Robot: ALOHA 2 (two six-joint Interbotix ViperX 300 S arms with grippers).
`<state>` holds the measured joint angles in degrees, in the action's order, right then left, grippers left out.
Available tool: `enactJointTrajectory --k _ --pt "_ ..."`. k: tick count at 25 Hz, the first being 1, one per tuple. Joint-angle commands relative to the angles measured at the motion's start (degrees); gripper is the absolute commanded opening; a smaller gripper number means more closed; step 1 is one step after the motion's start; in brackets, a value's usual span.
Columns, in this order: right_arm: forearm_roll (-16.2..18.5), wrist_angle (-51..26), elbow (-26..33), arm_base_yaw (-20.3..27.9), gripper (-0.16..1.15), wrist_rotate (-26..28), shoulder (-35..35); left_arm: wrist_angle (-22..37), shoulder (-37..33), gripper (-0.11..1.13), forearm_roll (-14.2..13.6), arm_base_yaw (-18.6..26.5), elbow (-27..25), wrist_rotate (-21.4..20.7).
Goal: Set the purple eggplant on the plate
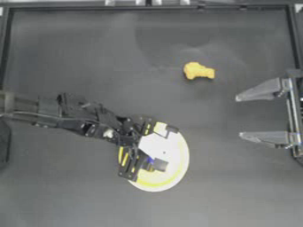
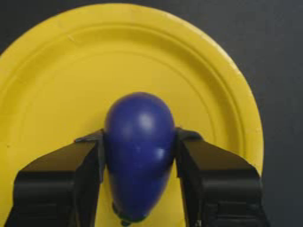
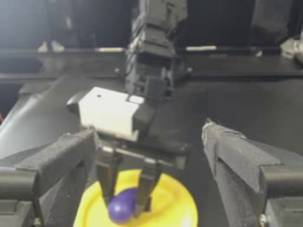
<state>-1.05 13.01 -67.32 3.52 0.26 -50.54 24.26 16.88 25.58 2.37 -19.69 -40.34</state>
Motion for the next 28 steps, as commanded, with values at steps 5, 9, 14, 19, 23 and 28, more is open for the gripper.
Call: enactJointTrajectory --k 5,9,14,19,23,28 --pt "-0.18 0.18 1.05 0.00 1.00 0.00 0.35 -0.09 -1.41 1.04 0.00 -0.09 1.76 -0.26" --pt "-0.18 0.18 1.05 -0.09 1.00 0.00 0.35 -0.18 -1.93 1.01 -0.09 -0.09 1.93 -0.26" --pt "-0.09 0.18 1.05 0.00 1.00 0.00 0.35 -0.09 -4.22 1.01 -0.18 0.26 1.93 -0.35" --pt "-0.18 0.18 0.97 0.00 1.00 0.00 0.35 -0.09 -8.26 1.01 -0.62 0.79 1.58 -0.35" --pt "-0.18 0.18 0.97 0.00 1.00 0.00 0.35 -0.26 -12.13 1.00 -1.76 1.49 0.62 -0.26" --pt "-0.18 0.18 0.97 -0.09 1.00 0.00 0.35 -1.14 -17.14 1.00 -2.11 2.72 -2.02 -0.26"
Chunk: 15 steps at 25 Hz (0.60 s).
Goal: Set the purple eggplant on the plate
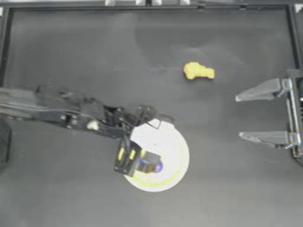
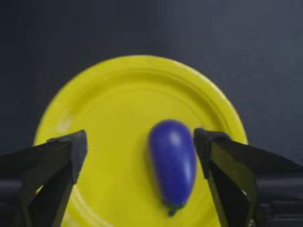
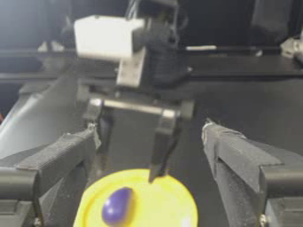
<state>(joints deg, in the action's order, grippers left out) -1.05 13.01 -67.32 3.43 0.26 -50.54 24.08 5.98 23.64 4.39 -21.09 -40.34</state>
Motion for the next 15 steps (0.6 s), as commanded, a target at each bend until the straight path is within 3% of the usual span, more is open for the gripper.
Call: enactJointTrajectory --k 1,15 --pt "-0.18 0.18 0.97 0.00 1.00 0.00 0.35 -1.49 -7.38 1.00 -0.09 0.88 -1.41 -0.26" --pt "-0.18 -0.09 1.14 0.00 1.00 0.00 0.35 -15.56 -25.31 0.99 1.14 1.23 -15.73 -0.18"
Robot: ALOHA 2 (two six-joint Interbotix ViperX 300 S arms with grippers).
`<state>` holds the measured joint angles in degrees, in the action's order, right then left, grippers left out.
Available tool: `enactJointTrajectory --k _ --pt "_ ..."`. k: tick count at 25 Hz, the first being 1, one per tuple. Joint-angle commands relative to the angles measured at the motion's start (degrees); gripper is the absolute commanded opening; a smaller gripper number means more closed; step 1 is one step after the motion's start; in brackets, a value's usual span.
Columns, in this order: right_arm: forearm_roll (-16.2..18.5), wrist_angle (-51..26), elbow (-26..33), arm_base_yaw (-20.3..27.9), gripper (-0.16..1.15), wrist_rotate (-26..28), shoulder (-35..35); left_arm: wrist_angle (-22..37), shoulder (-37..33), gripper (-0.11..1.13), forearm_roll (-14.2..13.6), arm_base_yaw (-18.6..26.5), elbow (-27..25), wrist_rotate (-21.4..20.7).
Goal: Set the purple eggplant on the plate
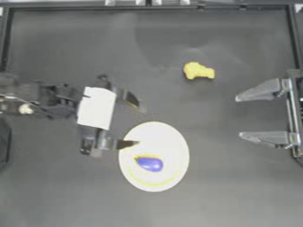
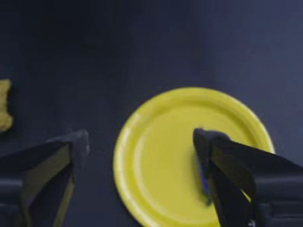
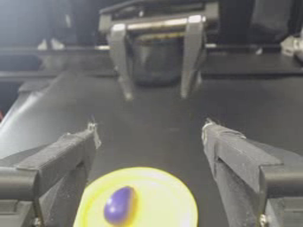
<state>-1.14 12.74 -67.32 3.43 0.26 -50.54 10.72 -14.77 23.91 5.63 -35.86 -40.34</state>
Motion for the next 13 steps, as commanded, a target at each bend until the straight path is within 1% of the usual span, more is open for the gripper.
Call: enactJointTrajectory --k 1,4,8,13 --pt "-0.09 0.18 1.23 0.09 1.00 0.00 0.35 -2.81 -5.36 0.99 1.23 0.00 -1.58 -0.18" --pt "-0.09 0.18 1.23 0.09 1.00 0.00 0.35 -4.39 -7.73 0.96 2.64 -0.09 -3.60 -0.09" --pt "-0.09 0.18 1.23 0.09 1.00 0.00 0.35 -5.80 -10.72 0.92 5.19 0.18 -6.42 -0.09" --pt "-0.09 0.18 1.23 0.00 1.00 0.00 0.35 -7.82 -14.94 0.91 7.47 0.53 -10.20 -0.18"
